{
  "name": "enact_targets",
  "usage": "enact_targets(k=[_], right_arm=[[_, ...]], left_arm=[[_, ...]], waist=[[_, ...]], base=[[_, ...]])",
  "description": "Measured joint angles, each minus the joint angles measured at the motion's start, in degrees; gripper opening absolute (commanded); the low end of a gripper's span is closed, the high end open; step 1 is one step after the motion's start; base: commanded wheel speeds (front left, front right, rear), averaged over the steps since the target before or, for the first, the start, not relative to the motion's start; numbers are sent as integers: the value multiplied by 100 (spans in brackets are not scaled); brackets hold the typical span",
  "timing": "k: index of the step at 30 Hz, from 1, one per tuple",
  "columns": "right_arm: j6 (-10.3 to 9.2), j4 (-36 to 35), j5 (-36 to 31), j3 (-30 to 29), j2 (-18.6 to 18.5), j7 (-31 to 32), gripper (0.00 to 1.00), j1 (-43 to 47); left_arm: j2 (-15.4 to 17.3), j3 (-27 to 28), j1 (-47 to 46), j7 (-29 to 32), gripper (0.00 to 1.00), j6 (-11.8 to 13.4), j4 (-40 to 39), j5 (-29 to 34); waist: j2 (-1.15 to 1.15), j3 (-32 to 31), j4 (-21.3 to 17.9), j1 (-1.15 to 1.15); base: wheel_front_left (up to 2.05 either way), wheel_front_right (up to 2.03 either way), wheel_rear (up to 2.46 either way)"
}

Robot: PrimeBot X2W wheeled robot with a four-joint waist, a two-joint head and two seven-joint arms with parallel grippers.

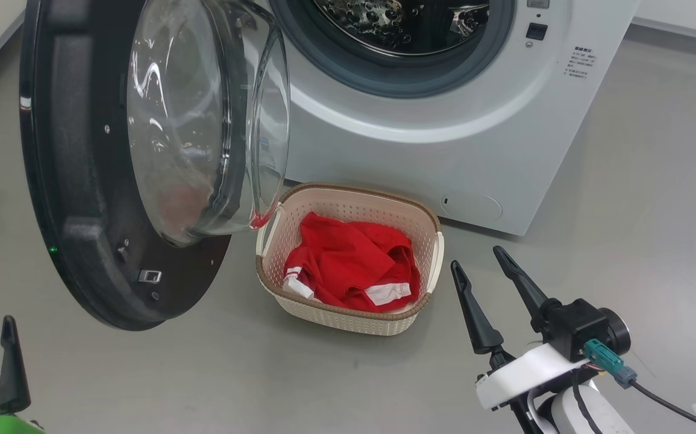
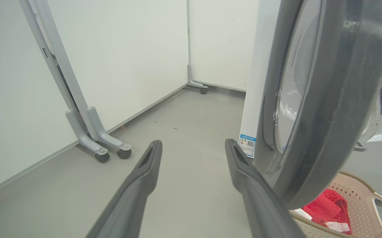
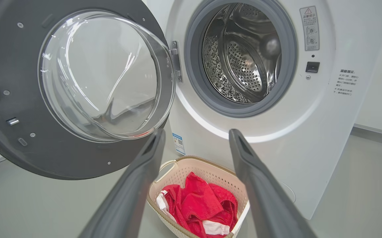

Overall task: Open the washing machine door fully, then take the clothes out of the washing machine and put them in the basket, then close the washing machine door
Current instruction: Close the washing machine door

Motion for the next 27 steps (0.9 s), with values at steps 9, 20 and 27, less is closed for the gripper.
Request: enact_targets(k=[9, 20, 27], right_arm=[[0, 0, 0, 8, 3, 0, 100, 57], [1, 1, 0, 25, 11, 0, 100, 81], [1, 2, 0, 38, 15, 0, 100, 83]], left_arm=[[52, -42, -6, -18, 100, 0, 76, 0], [107, -43, -11, -68, 100, 0, 142, 0], [136, -78, -11, -75, 100, -1, 171, 0]], waist=[[0, -20, -1, 0], [0, -67, -8, 0], [0, -83, -6, 0]], base=[[0, 0, 0], [0, 0, 0], [0, 0, 0]])
